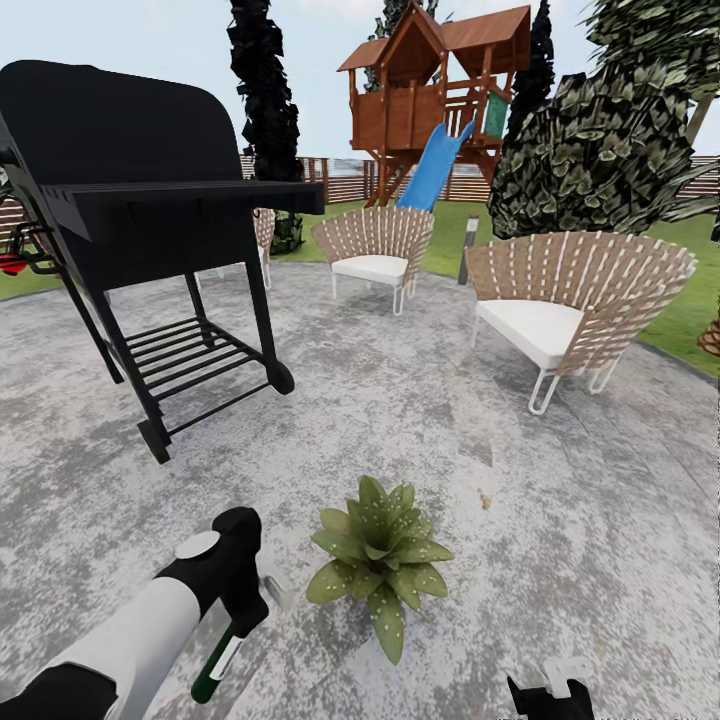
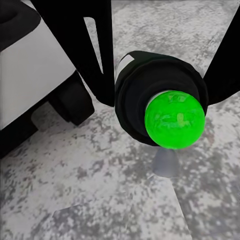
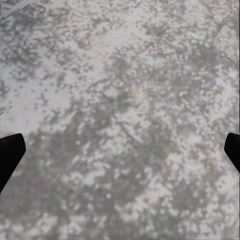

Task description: Pick up the pesticide atomizer in the garden and spray insectifuge to fully cover both potted plants in the garden.

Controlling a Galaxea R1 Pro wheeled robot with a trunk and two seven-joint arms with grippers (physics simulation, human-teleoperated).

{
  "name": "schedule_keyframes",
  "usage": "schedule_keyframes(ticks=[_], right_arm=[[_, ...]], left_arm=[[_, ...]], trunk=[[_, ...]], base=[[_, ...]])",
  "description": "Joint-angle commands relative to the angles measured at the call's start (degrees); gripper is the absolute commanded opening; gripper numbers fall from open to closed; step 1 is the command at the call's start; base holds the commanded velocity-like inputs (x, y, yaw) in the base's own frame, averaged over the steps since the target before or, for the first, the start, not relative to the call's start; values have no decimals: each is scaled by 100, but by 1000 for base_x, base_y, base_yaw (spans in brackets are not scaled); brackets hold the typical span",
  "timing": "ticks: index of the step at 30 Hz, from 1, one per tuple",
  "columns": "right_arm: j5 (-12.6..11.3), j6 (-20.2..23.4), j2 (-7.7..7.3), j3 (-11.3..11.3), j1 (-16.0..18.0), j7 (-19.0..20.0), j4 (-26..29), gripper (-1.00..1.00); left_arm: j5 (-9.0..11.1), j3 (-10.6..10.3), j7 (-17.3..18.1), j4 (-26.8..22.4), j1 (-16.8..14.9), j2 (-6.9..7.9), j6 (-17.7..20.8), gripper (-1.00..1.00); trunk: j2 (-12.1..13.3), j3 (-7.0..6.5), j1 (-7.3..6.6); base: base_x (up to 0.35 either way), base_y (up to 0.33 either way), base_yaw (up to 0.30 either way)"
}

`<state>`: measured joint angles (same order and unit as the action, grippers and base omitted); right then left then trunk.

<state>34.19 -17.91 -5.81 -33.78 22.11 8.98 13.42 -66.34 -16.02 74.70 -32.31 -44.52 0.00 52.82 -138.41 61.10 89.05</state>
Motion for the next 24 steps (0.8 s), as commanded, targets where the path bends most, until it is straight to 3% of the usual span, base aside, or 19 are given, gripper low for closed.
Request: schedule_keyframes(ticks=[1, 7, 13, 19, 24], right_arm=[[20, -19, 1, -50, 4, 42, -1, 100], [20, -19, 1, -50, 4, 42, -4, 100], [18, -19, 9, -50, 4, 42, -6, 100], [26, -19, 4, -50, 4, 42, -1, 100], [33, -25, -19, -50, 4, 48, 3, 100]], left_arm=[[-54, 5, 49, 0, -1, 21, 44, -100], [-46, 70, -118, 22, 5, 169, 44, -100], [-46, 64, -141, 3, 5, 145, 44, -100], [-46, 82, -141, -37, 5, 107, 52, -100], [-46, 61, -148, -89, -40, 63, 44, -100]], trunk=[[-2, 5, -1], [-2, 5, -1], [-2, 5, -1], [-2, 5, -1], [-2, 5, -1]], base=[[0, 0, -181], [0, 0, -247], [-44, 32, -155], [-140, 240, -6], [135, 278, 0]])
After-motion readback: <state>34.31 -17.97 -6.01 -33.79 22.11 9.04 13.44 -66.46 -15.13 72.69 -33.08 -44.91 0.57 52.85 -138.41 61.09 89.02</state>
